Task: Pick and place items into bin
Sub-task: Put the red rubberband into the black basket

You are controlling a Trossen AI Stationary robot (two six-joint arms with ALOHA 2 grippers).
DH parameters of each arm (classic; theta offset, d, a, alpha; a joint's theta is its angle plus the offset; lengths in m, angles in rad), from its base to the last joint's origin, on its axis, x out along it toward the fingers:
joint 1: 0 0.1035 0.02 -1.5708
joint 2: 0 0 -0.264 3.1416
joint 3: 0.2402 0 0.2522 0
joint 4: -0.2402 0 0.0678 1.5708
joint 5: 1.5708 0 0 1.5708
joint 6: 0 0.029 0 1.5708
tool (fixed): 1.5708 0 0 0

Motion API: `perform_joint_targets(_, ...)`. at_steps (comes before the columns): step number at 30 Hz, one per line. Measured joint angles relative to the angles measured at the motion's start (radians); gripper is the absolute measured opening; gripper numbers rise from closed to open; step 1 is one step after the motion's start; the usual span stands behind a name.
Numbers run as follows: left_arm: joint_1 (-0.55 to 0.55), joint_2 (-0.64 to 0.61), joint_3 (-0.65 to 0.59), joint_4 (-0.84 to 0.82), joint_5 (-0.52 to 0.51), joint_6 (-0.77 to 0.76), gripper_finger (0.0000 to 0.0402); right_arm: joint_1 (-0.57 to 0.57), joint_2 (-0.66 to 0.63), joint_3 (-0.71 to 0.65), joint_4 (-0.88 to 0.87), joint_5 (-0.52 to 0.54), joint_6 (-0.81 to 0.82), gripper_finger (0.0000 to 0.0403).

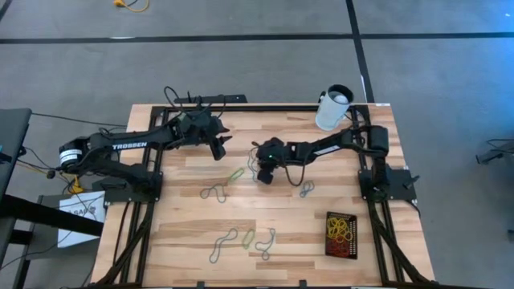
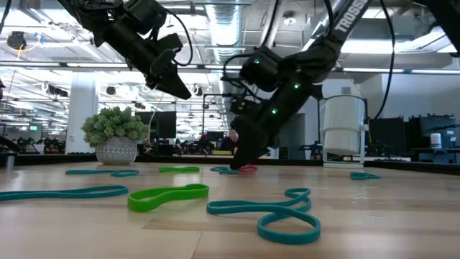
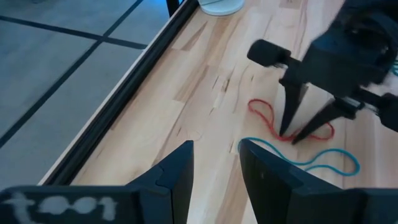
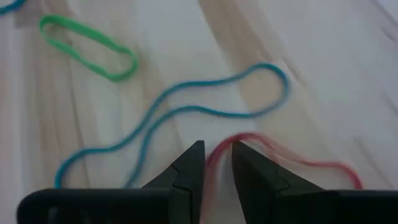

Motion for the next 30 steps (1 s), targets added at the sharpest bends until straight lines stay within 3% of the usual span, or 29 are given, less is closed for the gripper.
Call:
perform_joint_targets(9, 0.000, 0.000, 0.000, -0.021, 0.000, 0.015, 0.0122, 0.032, 0.009, 0.049, -0.142, 0.151, 0.053, 0.0075)
perform_joint_targets(18, 0.000, -0.001, 0.000, -0.040, 0.001, 0.018, 0.0122, 0.031, 0.009, 0.047, -0.171, 0.173, 0.115, 0.0072)
perform_joint_targets(24, 0.000, -0.001, 0.000, -0.042, 0.001, 0.019, 0.0122, 0.040, 0.010, 0.046, -0.160, 0.147, 0.088, 0.0012)
perform_joint_targets(30, 0.000, -0.001, 0.000, -0.044, 0.001, 0.019, 0.0122, 0.100, -0.046, 0.036, -0.229, 0.162, 0.053, 0.0002)
